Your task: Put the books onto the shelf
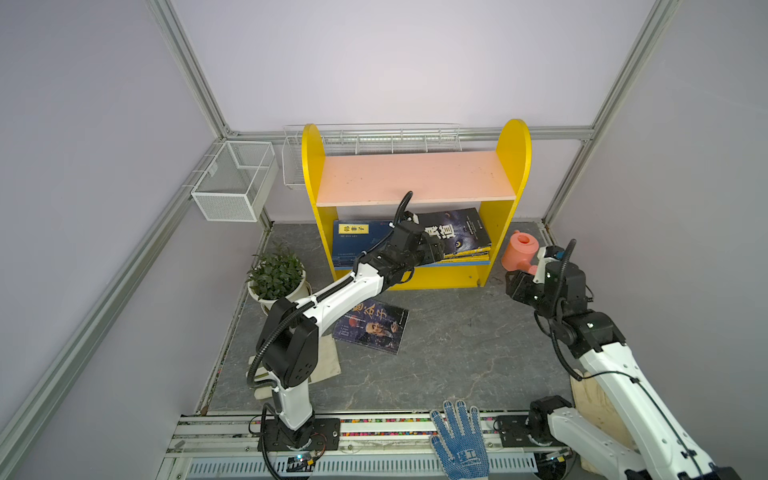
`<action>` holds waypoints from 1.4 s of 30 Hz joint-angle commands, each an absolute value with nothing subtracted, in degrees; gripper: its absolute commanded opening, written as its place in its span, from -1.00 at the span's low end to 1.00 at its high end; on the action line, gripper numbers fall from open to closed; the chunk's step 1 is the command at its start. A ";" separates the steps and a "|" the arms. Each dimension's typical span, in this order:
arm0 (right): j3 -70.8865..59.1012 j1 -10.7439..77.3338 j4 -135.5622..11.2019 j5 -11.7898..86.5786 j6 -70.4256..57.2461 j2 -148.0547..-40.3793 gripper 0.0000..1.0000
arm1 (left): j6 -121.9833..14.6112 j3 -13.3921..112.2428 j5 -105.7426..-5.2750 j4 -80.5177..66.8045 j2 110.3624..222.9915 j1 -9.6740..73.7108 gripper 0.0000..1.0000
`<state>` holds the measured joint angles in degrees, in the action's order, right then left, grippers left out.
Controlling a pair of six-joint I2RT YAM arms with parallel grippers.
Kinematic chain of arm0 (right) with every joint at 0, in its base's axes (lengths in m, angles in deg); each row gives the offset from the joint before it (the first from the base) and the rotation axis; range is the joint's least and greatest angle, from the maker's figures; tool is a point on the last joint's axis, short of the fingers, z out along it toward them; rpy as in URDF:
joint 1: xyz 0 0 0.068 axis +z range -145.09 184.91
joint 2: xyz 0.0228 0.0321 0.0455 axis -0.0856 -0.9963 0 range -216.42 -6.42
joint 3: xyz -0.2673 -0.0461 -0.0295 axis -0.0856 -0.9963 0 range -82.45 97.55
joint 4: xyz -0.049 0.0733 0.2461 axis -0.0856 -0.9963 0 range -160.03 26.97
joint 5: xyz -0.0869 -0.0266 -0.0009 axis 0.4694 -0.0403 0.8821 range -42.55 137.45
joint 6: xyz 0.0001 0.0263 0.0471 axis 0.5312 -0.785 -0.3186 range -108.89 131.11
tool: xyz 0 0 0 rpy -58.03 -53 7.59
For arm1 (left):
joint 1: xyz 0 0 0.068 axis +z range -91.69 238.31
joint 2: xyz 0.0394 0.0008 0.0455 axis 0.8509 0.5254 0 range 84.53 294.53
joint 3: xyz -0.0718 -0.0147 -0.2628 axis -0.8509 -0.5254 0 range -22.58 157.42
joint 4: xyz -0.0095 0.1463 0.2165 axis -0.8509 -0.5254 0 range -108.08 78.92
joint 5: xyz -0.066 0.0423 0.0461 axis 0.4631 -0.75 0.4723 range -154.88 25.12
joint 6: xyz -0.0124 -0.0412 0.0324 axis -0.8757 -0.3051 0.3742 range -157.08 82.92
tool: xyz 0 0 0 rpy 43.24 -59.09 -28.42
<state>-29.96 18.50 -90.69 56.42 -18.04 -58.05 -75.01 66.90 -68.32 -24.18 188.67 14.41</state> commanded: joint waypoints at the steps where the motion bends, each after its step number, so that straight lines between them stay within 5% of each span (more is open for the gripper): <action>1: -30.33 18.25 -90.74 56.05 -18.28 -57.49 0.16 | -72.07 71.25 -73.15 -29.67 186.84 14.45 0.79; 10: -31.45 22.21 -87.85 45.69 -11.51 -62.47 0.16 | -65.00 58.66 -72.48 -29.54 176.01 14.28 0.81; 18: -30.04 43.26 -86.01 40.62 1.56 -79.37 0.18 | -70.38 32.77 -80.27 -35.75 154.67 15.37 0.87; 24: -22.69 50.68 -90.85 33.41 9.53 -95.98 0.17 | -76.76 15.77 -72.96 -36.04 144.83 26.52 0.88; 30: -17.48 53.41 -93.12 32.25 11.11 -107.63 0.16 | -73.83 10.82 -68.57 -31.80 147.83 35.91 0.87; 42: -17.05 53.67 -91.74 31.73 11.02 -111.97 0.18 | -73.08 16.20 -68.38 -26.47 167.01 37.06 0.73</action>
